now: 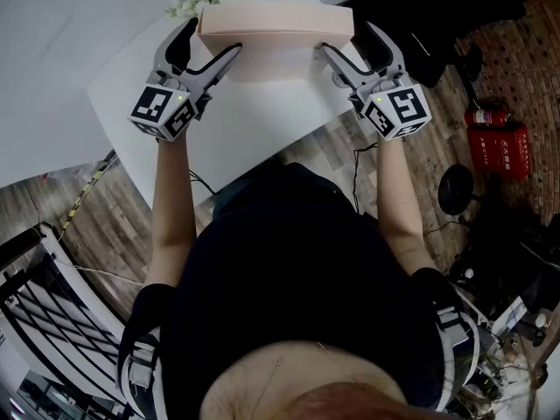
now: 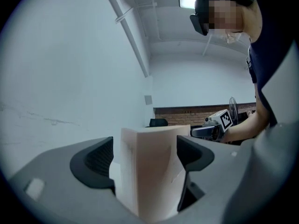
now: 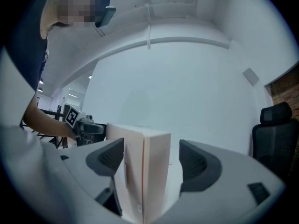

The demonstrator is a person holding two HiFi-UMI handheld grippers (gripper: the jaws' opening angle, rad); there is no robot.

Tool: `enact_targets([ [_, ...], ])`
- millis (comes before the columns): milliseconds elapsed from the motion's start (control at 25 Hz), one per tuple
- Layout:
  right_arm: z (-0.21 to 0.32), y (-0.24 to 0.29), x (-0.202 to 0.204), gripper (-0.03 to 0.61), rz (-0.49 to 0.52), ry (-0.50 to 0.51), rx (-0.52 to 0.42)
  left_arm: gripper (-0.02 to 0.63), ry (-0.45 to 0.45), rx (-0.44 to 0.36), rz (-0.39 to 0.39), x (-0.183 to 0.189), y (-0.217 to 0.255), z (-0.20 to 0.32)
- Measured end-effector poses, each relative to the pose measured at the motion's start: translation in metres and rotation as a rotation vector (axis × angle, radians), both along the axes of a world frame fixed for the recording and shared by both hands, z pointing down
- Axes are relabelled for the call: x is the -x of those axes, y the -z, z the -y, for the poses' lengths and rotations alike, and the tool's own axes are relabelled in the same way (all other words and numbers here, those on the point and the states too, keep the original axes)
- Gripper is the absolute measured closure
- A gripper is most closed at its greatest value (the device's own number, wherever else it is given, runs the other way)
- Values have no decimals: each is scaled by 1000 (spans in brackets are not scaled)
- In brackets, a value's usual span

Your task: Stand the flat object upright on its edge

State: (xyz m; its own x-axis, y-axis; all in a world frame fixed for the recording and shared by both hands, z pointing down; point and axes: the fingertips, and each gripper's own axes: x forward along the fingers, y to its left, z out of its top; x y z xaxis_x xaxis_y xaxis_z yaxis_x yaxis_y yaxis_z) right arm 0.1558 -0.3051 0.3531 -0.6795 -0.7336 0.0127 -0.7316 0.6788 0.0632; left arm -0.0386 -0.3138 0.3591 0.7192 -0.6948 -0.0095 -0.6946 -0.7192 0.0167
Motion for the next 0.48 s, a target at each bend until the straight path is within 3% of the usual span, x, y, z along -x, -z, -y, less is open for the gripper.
enact_targets([
  [200, 1, 32, -1, 249, 26, -46, -90, 207, 54, -77, -18, 11, 34, -3],
  [240, -1, 39, 0, 307, 16, -58, -114, 231, 73, -95, -17, 14, 41, -5],
  [320, -7, 52, 5, 490, -8, -85, -162, 375, 132, -126, -16, 23, 55, -10],
  [400, -15, 63, 12, 549, -12, -97, -188, 495, 163, -138, -11, 28, 65, -17],
  [480, -24, 72, 17, 566, -6, -106, -194, 594, 161, -145, -17, 30, 76, -27],
])
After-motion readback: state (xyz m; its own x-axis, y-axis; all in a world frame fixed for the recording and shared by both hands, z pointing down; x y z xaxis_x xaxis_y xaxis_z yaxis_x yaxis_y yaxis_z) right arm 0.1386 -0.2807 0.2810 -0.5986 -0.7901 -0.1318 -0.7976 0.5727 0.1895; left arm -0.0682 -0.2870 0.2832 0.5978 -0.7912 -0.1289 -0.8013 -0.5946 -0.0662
